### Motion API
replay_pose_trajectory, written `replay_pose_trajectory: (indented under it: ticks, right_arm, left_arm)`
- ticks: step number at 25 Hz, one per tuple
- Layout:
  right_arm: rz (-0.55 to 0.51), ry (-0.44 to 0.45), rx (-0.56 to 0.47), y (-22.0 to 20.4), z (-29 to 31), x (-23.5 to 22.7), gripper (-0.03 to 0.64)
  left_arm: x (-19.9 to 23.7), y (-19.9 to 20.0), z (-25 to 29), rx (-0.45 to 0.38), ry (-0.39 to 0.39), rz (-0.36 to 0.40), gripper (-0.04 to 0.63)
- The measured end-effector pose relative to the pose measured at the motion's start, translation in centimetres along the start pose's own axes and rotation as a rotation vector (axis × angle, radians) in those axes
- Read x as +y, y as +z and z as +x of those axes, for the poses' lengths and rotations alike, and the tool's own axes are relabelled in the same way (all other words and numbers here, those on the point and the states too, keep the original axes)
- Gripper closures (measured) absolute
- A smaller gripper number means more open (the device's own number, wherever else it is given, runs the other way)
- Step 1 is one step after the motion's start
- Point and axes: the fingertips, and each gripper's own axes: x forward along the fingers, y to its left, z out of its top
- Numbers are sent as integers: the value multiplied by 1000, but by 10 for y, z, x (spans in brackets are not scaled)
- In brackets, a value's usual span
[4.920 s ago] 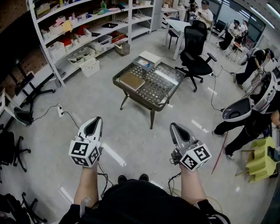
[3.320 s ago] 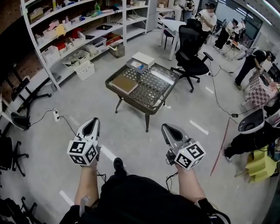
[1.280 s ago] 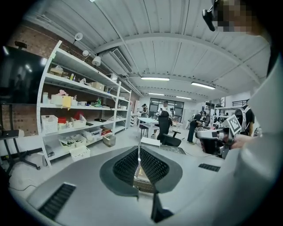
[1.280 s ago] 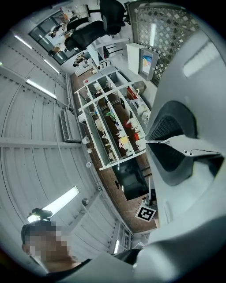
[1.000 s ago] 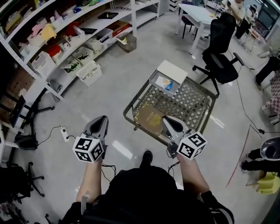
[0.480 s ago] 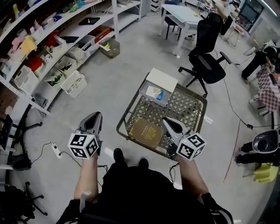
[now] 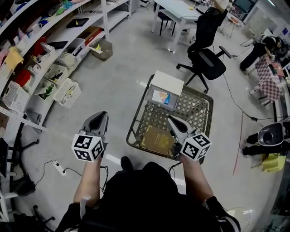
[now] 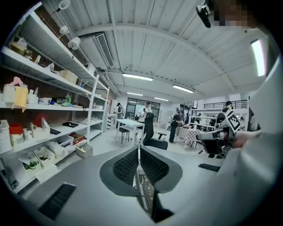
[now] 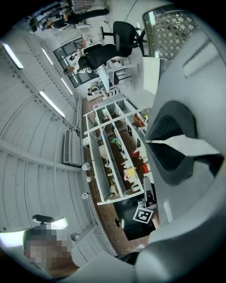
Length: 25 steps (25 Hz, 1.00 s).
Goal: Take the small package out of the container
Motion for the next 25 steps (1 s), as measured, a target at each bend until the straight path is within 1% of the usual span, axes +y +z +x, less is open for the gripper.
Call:
replay_pose_trajectory:
  ticks: [4,8,11,13,18,22,25]
  right_arm:
    - [24,-61,23,-13,5,-10,587]
    - [74,-130,39,-20,2,-44,575]
    - [95,-170,29,-16,-2,-71,566]
    - [111,-192,16,-13,-4,-89,566]
    - [158,-191,23,-17,0,-118,536]
    - [166,-187,42,-24,9,-136,521]
    - [179,-201,59,-33,18,-149,505]
  left_arm:
    - [-2,-10,28,34,-76,-19,575]
    - [-19,-9,62,62,-150,-5,575]
    - [-33,-4,86,78,-190,-2,575]
    - [-45,1,101,88,-217,14,575]
    - [-57,12,132,113,-227,29,575]
    - [-64,17,153,125,-232,67,575]
    - [-67,15,167,139,-245,66,575]
